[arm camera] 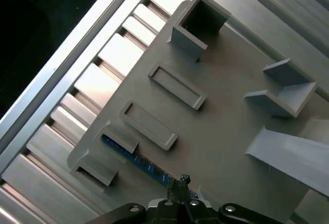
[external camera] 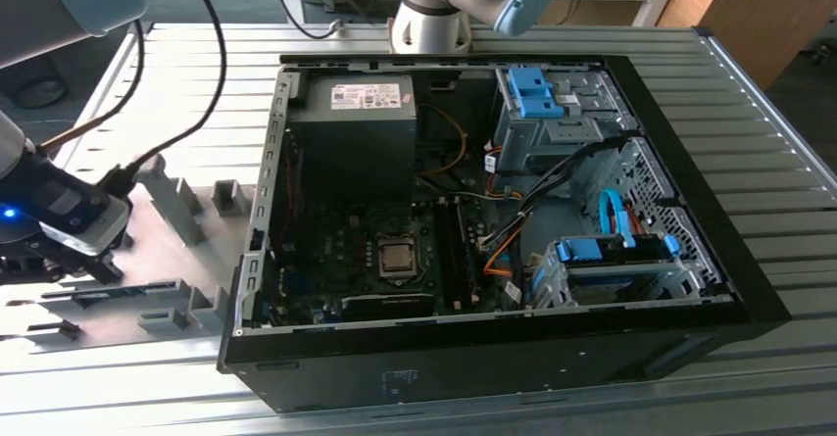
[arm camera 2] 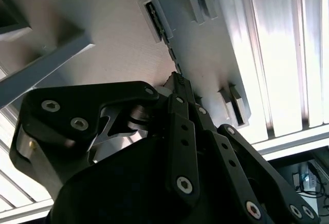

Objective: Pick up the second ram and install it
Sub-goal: 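Pick up the second ram and move it above second insertion slot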

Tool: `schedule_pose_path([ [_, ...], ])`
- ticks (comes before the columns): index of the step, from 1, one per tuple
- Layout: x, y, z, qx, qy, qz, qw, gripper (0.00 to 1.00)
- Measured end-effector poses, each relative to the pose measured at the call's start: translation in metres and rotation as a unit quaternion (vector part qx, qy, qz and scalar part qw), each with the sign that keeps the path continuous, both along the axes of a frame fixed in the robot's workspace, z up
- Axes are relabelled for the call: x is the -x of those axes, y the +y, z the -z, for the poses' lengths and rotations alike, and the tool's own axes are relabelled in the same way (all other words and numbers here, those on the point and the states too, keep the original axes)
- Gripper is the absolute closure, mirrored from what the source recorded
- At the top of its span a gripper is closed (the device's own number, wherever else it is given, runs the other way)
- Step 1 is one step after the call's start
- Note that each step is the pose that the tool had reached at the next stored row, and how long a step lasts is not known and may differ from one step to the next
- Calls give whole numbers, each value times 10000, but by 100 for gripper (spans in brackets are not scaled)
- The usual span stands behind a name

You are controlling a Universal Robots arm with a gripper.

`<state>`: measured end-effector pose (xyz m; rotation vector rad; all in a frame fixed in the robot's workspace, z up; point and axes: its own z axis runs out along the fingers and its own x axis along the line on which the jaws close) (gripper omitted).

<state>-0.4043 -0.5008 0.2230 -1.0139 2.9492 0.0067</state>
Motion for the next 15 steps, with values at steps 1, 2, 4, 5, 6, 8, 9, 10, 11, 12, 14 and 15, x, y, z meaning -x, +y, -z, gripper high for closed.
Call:
schedule_pose_path([
  [1, 0, 0, 1, 0, 0, -32, 10000, 89],
  [2, 0, 0, 0, 0, 0, -65, 10000, 89],
  [4, 0, 0, 0, 0, 0, -128, 9999, 89],
  [5, 0, 0, 0, 0, 0, -160, 9999, 89],
  [6, 0, 0, 0, 0, 0, -191, 9998, 89],
  [8, 0, 0, 0, 0, 0, -253, 9997, 89],
  [9, 0, 0, 0, 0, 0, -287, 9996, 89],
  [10, 0, 0, 0, 0, 0, -317, 9995, 89],
  [11, 0, 0, 0, 0, 0, -348, 9994, 89],
  [12, 0, 0, 0, 0, 0, -378, 9993, 89],
  [14, 0, 0, 0, 0, 0, -438, 9990, 89],
  [15, 0, 0, 0, 0, 0, -471, 9989, 89],
])
